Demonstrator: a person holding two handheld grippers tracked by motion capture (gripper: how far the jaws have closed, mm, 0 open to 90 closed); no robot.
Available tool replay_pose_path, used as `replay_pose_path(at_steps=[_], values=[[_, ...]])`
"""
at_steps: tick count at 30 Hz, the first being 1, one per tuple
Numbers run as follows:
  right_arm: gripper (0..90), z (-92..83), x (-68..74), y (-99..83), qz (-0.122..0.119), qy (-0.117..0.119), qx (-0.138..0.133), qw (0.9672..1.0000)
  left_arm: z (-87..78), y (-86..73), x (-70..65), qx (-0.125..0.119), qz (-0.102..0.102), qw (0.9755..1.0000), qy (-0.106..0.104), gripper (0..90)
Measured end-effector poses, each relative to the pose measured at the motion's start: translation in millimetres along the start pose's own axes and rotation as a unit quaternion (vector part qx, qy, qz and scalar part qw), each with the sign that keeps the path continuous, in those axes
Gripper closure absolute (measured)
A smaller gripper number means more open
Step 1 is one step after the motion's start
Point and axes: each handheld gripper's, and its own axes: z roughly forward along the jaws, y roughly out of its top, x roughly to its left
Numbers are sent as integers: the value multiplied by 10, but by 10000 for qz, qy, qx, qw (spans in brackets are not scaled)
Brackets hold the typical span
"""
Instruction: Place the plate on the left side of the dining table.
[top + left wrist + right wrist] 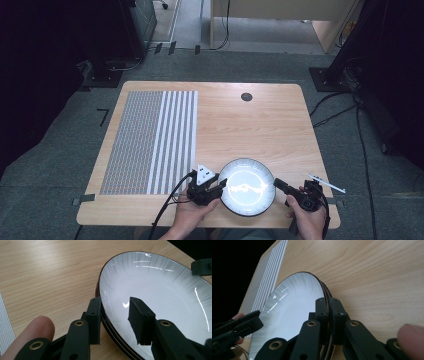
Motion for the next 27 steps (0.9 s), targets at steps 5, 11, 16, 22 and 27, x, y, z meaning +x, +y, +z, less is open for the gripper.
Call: replay_pose_path(at_steps=[5,11,16,22,27], values=[[871,-67,-5,19,99,140,1,9999,5,-5,-34,-36,143,9998,118,638],[838,-36,59,-24,28,-138,-16,9999,15,-18,-46,-89,197,9994,257,687],[805,8,128,-72,-85,-368,-122,9992,19,-27,-43,-85,220,9993,297,712],[825,-74,144,-44,105,-155,-201,9996,20,-27,-46,-62,299,9991,299,708],[823,-26,162,-72,-51,-414,-151,9990,17,-24,-55,-115,307,9990,316,709]])
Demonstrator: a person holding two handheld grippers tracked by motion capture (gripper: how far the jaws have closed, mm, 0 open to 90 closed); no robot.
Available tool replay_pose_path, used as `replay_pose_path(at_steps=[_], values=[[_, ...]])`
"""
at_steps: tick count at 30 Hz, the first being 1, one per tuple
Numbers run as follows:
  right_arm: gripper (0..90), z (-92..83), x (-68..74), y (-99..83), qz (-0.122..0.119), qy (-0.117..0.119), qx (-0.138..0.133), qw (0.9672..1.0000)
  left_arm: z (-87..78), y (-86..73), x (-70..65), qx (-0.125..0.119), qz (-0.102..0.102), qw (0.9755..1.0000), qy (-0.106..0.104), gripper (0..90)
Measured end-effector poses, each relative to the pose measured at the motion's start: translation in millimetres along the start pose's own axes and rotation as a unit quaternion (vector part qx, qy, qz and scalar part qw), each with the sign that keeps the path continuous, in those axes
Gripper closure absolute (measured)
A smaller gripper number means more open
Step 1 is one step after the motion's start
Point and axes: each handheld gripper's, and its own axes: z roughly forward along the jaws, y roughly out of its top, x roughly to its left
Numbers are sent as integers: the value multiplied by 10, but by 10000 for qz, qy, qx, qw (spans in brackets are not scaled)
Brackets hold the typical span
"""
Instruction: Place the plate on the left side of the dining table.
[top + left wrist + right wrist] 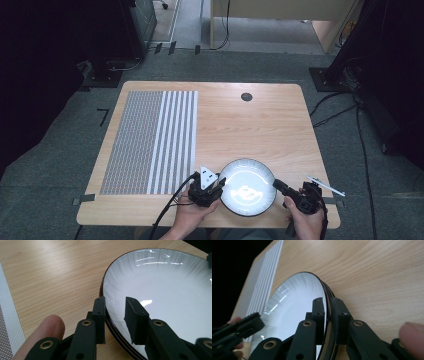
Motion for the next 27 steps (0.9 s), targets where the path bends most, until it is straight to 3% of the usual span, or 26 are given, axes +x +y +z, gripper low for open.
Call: replay_pose_path(at_steps=[2,6,17,22,27], values=[[822,23,-4,-3,56,-30,47,10000,2,-1,-1,8,-4,10000,6,711],[804,53,-4,-20,235,131,139,9995,9,-13,-21,13,82,9999,92,712],[846,79,58,-10,346,-175,110,9992,7,-14,-24,3,99,9999,89,711],[860,107,167,-48,-19,-596,-116,9982,-2,1,7,1,-10,10000,-31,688],[860,93,154,-57,16,-531,-198,9984,-4,5,34,31,-86,9997,-220,641]])
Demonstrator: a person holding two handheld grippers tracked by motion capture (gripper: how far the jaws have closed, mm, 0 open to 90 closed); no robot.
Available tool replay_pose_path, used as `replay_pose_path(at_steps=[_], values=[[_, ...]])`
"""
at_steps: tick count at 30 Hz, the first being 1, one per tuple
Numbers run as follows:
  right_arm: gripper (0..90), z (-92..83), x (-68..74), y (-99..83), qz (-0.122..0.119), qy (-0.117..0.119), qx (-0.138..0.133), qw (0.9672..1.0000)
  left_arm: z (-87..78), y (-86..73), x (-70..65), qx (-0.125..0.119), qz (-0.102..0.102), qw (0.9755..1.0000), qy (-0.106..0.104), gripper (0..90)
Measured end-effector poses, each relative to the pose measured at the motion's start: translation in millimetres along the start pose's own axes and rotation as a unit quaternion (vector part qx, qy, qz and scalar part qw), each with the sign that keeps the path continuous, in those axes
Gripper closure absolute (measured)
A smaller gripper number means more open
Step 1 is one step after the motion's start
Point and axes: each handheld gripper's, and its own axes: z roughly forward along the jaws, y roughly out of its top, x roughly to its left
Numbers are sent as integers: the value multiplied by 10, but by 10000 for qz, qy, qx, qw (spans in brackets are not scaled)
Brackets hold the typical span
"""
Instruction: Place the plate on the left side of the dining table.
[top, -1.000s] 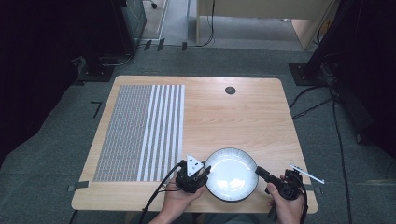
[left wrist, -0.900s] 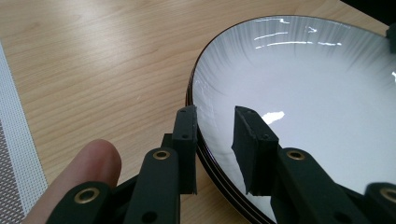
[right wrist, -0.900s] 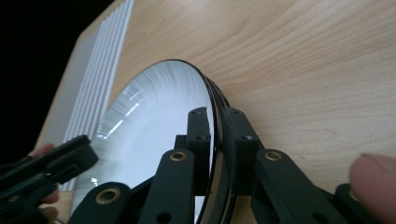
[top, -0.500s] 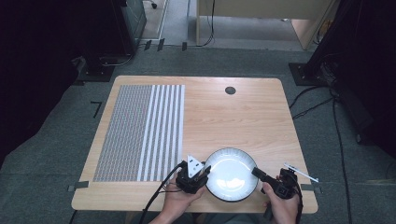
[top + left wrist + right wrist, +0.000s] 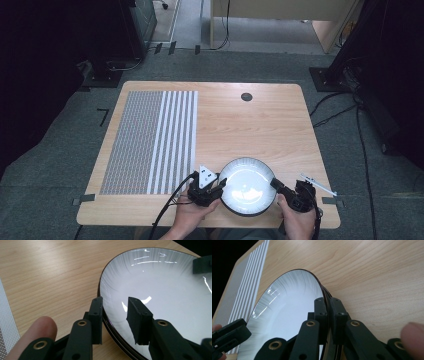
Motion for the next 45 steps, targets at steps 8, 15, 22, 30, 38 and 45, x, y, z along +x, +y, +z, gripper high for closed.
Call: replay_pose_path(at_steps=[8,15,22,30,38,45], values=[[858,0,-72,21,133,175,-7,9998,-66,53,64,-166,-235,9996,-11,559],[854,-53,-156,60,288,310,-28,9991,-97,82,64,-221,-283,9993,-132,553],[853,-66,-225,81,527,474,1,9975,-65,75,51,-98,-459,9981,-404,559],[853,-72,-243,73,705,755,46,9946,-39,79,81,42,-718,9954,-630,615],[852,-71,-160,31,604,860,25,9945,-69,94,151,46,-940,9938,-593,731],[852,-62,-99,30,578,859,40,9946,-115,117,176,49,-1023,9935,-490,749]])
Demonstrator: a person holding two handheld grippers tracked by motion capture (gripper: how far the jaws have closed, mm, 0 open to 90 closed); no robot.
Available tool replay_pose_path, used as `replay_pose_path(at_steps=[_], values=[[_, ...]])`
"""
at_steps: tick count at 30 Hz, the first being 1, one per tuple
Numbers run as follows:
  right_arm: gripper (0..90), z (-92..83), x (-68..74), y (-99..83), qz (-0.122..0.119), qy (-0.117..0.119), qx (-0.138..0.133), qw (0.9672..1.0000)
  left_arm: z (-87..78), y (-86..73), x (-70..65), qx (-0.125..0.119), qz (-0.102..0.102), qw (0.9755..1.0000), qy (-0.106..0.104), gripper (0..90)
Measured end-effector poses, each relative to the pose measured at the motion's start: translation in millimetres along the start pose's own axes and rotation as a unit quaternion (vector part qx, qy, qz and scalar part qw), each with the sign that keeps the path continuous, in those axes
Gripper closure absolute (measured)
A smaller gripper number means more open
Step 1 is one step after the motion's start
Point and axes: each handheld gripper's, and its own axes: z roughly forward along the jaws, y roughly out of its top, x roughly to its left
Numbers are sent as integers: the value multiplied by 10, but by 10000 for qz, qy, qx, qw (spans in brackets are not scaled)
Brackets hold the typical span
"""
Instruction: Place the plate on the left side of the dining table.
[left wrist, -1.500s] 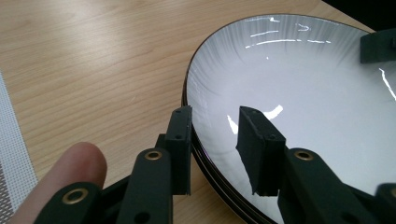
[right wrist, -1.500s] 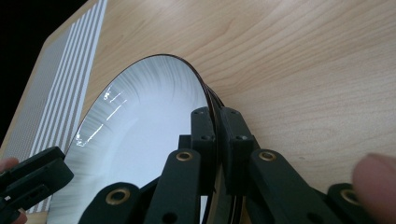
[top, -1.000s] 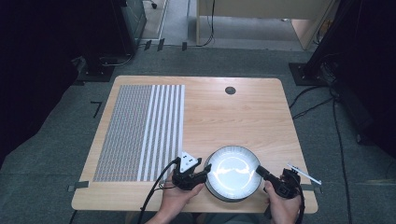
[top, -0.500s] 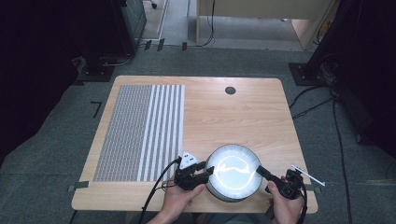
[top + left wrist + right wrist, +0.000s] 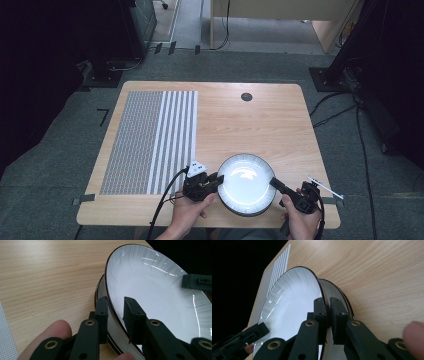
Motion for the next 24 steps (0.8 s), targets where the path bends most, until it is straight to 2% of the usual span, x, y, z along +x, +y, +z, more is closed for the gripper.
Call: replay_pose_path(at_steps=[11,24], values=[[852,84,227,35,-253,5,38,9997,-126,65,85,-41,-14,9997,228,772],[852,308,448,39,-297,131,176,9993,-320,145,285,-93,-210,9987,448,780]])
